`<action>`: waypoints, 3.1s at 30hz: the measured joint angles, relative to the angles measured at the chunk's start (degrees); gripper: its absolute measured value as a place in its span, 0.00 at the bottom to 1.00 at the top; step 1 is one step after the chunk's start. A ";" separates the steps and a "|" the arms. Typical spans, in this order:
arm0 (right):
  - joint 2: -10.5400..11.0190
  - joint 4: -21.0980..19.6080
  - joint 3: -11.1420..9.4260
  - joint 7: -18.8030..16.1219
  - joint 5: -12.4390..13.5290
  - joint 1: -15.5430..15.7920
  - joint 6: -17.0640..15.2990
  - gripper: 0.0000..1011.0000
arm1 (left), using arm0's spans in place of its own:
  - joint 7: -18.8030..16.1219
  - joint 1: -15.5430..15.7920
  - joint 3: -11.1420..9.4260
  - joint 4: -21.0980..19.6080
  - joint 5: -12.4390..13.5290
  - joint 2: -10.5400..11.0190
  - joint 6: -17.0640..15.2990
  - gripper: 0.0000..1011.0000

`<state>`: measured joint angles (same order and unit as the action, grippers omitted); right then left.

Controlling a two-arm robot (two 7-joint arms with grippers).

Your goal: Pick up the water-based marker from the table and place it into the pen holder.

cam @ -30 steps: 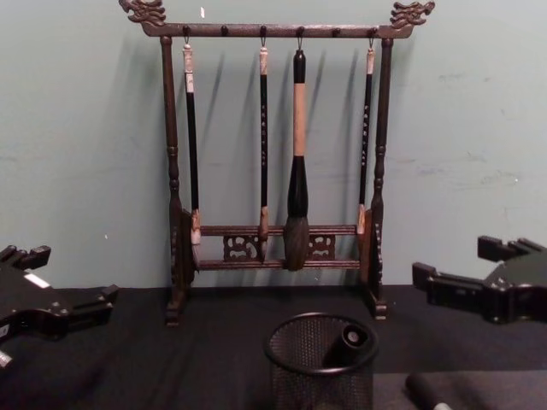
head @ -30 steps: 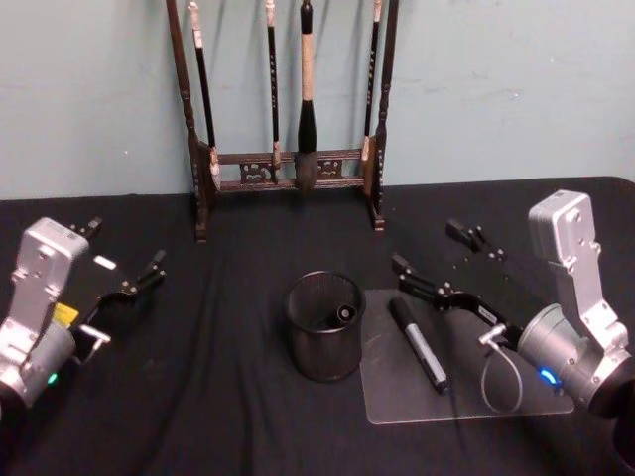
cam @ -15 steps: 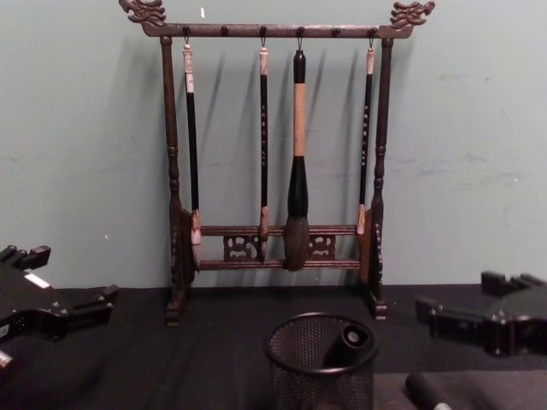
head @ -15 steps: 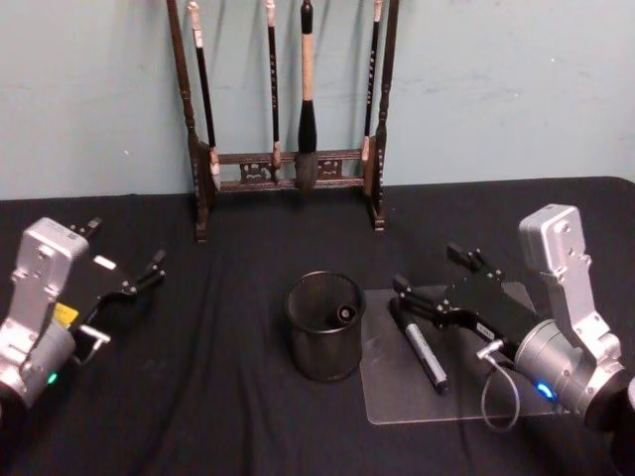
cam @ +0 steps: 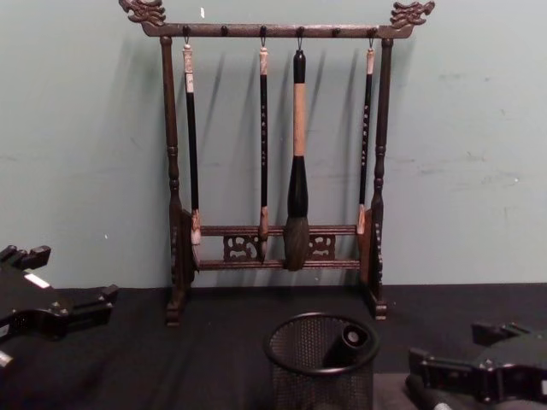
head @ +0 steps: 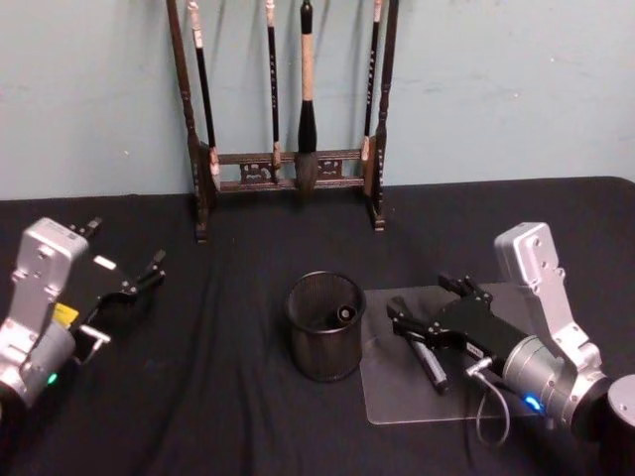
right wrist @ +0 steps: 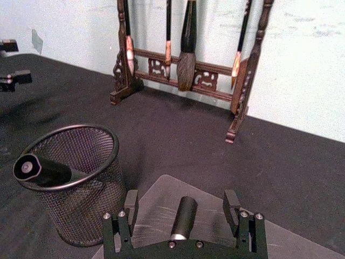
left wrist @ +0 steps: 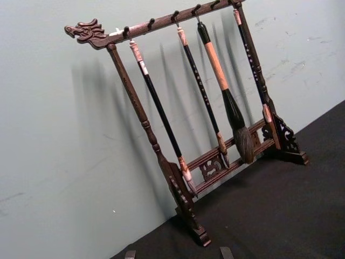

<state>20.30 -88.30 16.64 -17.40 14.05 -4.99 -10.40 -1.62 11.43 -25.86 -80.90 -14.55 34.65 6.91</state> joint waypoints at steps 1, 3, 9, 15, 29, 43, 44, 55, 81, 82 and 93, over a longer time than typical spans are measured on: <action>-0.04 0.24 0.11 -0.04 -0.10 -0.14 -0.05 0.99 | 0.00 0.00 0.00 0.00 0.00 0.00 0.00 1.00; -0.16 0.73 0.36 -0.15 -0.24 -0.41 -0.22 0.99 | 0.00 0.00 0.00 0.00 0.00 0.00 0.00 1.00; -0.97 2.77 1.18 -0.20 -0.91 -1.33 -0.72 0.99 | 0.00 0.00 0.00 0.00 0.00 0.00 0.00 1.00; -1.85 4.58 1.44 0.13 -1.28 -1.99 -1.32 0.99 | 0.00 0.00 0.00 0.00 0.00 0.00 0.00 1.00; -2.39 6.50 1.49 0.00 -1.59 -2.55 -2.17 0.99 | 0.00 0.00 0.00 0.00 0.00 0.00 0.00 1.00; -2.41 7.48 1.71 -0.24 -2.34 -2.80 -2.47 0.99 | 0.00 0.00 0.00 0.00 0.00 0.00 0.00 1.00; -2.39 7.57 1.75 -0.29 -2.40 -2.84 -2.47 0.99 | 0.00 0.00 0.00 0.00 0.00 0.00 0.00 1.00; -2.43 8.41 1.93 -0.58 -2.91 -3.06 -2.42 0.99 | 0.00 0.00 0.00 0.00 0.00 0.00 0.00 1.00; -2.46 8.79 2.08 -0.79 -3.28 -3.23 -2.30 0.86 | 0.00 0.00 0.00 0.00 0.00 0.00 0.00 1.00; -2.46 8.79 2.07 -0.78 -3.28 -3.22 -2.29 0.83 | 0.00 0.00 0.00 0.00 0.00 0.00 0.00 1.00; -2.46 8.74 2.05 -0.76 -3.20 -3.19 -2.29 0.48 | 0.00 0.00 0.00 0.00 0.00 0.00 0.00 1.00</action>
<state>17.84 -79.56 18.69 -18.16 10.84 -8.18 -12.69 -1.62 11.43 -25.86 -80.90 -14.55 34.65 6.91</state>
